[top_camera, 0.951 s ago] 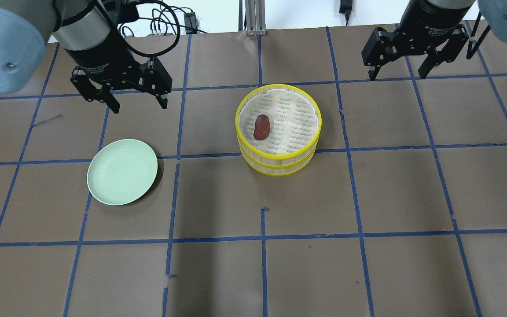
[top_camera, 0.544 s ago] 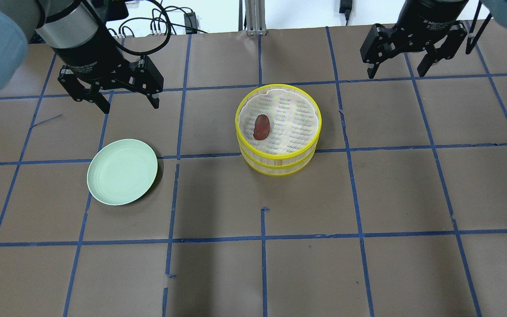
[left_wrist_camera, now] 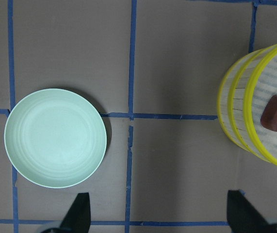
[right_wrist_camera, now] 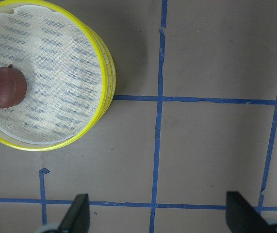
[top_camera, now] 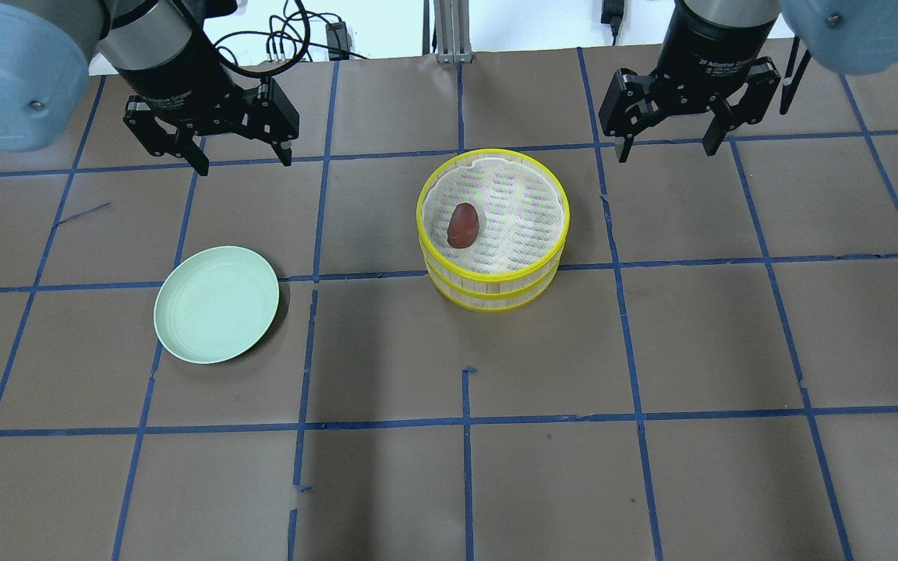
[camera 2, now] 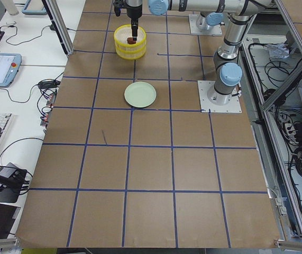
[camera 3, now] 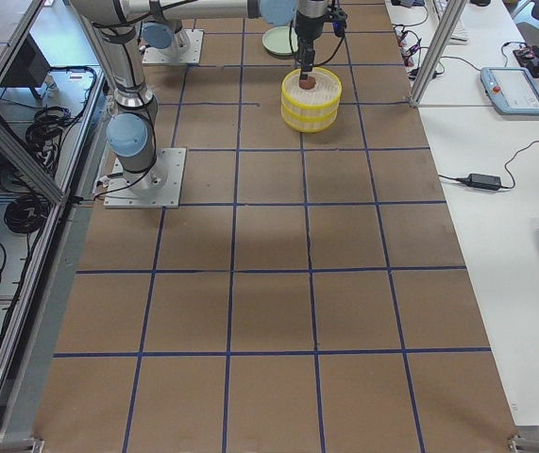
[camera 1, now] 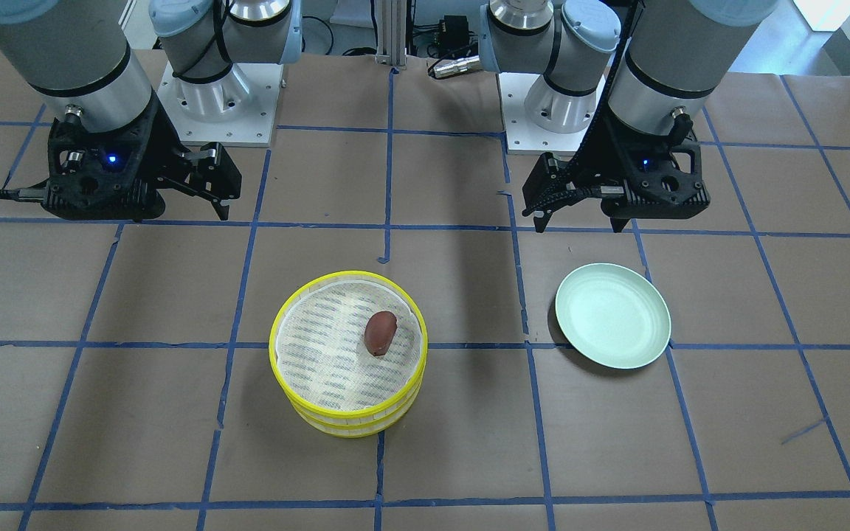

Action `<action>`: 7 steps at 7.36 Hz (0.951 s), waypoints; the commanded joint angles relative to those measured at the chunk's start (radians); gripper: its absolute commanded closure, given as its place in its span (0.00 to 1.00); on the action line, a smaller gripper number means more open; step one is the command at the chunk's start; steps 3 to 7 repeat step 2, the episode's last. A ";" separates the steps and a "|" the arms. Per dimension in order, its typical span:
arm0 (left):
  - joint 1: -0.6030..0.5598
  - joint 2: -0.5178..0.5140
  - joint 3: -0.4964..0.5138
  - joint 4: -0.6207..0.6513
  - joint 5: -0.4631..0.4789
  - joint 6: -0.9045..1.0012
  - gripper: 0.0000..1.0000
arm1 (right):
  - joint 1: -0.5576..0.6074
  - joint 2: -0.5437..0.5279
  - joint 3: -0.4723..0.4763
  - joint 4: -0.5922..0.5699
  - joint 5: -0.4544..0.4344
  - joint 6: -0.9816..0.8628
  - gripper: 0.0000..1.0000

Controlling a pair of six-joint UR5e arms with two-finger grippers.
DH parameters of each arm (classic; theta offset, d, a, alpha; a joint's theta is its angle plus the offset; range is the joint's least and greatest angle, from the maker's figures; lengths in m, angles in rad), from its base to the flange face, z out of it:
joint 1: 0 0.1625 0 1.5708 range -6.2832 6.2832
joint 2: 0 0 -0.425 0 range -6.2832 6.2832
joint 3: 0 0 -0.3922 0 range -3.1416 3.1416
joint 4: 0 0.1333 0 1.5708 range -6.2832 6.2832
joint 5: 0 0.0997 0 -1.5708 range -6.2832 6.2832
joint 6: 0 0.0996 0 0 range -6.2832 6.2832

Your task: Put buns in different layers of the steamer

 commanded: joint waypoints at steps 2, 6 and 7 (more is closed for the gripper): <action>-0.022 -0.005 -0.006 0.014 0.003 -0.004 0.00 | -0.010 -0.013 0.013 -0.006 -0.001 0.001 0.00; -0.022 -0.005 -0.006 0.014 0.003 -0.004 0.00 | -0.010 -0.013 0.013 -0.006 -0.001 0.001 0.00; -0.022 -0.005 -0.006 0.014 0.003 -0.004 0.00 | -0.010 -0.013 0.013 -0.006 -0.001 0.001 0.00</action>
